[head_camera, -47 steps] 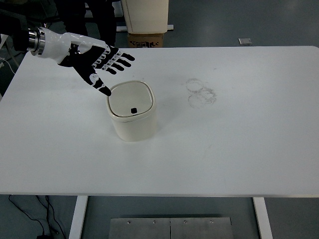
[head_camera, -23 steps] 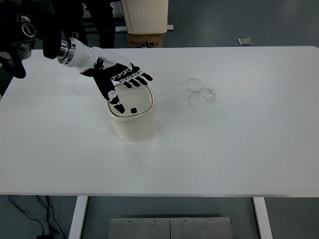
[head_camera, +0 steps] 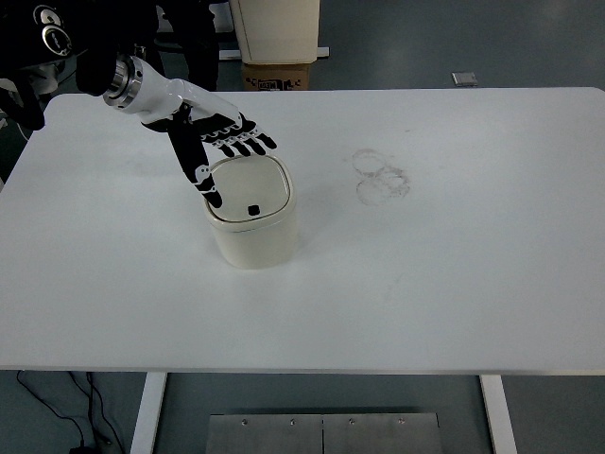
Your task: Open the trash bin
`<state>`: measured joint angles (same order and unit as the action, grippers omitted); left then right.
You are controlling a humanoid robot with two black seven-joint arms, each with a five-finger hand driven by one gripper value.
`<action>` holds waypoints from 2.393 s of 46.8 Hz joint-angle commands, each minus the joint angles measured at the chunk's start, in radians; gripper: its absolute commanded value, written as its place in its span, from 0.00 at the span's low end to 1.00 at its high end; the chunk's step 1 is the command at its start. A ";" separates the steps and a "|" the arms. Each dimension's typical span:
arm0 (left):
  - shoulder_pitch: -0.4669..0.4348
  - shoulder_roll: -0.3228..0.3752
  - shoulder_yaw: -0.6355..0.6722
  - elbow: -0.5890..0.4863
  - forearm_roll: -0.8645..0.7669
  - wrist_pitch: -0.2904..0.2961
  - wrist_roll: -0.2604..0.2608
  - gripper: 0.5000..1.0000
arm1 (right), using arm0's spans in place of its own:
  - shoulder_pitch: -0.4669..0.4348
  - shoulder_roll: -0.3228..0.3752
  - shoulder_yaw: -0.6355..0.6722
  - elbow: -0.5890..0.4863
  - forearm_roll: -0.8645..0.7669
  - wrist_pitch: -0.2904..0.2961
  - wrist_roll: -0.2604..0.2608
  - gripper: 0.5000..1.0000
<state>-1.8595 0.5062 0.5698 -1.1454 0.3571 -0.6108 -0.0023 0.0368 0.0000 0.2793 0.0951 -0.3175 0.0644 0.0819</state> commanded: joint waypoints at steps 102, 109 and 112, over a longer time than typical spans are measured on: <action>0.016 -0.008 0.001 -0.105 0.013 0.000 0.001 1.00 | 0.000 0.000 0.000 0.000 0.000 0.000 -0.001 0.98; -0.004 0.000 -0.007 -0.086 -0.001 0.000 -0.001 1.00 | 0.000 0.000 0.000 -0.002 0.000 0.000 0.001 0.98; -0.007 0.003 -0.011 -0.062 -0.010 0.000 -0.001 1.00 | 0.000 0.000 0.000 0.000 0.000 0.000 -0.001 0.98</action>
<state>-1.8642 0.5059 0.5620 -1.2294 0.3559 -0.6112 -0.0026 0.0368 0.0000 0.2793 0.0949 -0.3175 0.0644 0.0818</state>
